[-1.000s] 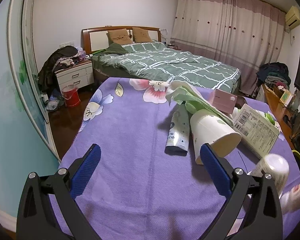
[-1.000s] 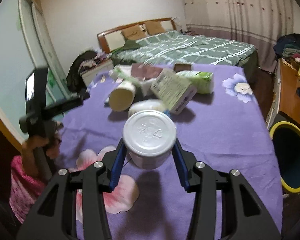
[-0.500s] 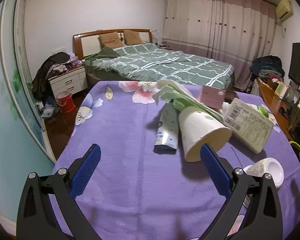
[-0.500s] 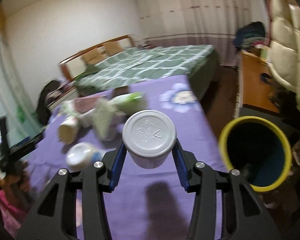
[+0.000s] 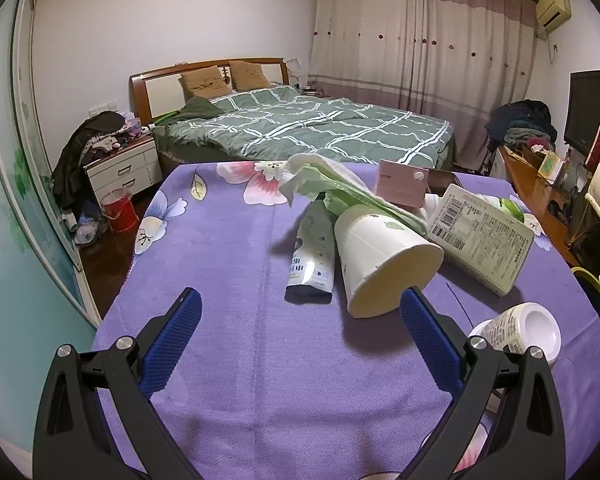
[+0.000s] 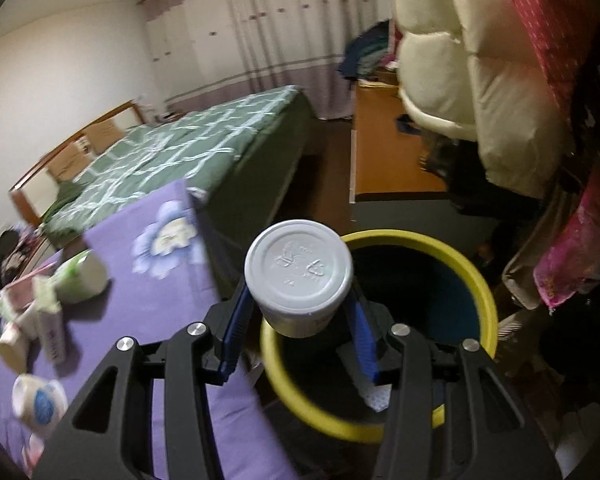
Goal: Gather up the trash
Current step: 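Carry the small white cup to the yellow bin and release it, then grasp the white paper bowl with the left gripper and drop it into the bin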
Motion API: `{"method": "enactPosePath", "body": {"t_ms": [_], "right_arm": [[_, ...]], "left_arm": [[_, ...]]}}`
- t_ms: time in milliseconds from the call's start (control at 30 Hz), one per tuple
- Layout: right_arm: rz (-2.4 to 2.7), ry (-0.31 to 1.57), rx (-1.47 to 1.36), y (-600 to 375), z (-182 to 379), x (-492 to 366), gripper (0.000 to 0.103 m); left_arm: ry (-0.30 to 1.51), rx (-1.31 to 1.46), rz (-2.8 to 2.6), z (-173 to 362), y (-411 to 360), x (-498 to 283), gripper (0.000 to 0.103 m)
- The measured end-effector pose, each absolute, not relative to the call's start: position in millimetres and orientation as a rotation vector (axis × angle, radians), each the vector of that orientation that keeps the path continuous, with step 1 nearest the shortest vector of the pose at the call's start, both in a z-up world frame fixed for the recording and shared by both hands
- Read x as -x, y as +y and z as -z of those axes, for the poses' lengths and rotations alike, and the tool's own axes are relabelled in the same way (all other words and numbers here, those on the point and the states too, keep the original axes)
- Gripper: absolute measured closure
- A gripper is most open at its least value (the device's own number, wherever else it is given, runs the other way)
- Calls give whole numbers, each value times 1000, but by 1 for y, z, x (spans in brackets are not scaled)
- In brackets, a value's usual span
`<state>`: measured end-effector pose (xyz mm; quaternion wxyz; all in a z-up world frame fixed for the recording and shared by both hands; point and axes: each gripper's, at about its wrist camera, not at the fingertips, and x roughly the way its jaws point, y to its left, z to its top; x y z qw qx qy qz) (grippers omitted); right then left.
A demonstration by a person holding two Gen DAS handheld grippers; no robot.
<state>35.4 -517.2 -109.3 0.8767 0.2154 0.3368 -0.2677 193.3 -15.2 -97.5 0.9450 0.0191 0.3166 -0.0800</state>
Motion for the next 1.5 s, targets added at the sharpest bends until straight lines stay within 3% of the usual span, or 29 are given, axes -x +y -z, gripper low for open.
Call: {"method": "enactPosePath", "body": {"t_ms": [167,267,867,1167,1500], "right_arm": [[653,732,-462,-533,128,-45,58],[691,729,-443,-531,133,-48,46],[714,725,-349,-519,125,-55,46],[715,715,-317,-515,121,-55,46],[700,712,-318,-516,121,-55,46]], "left_arm": [[650,-46,166,99,-16,-194,5],[652,-55,169,100,-19,-194,5],[606,-174,559,93,-79,-152,5],[752,-284,664,107,-137,-142,5],[847,-284,647,133,-165,-164,18]]}}
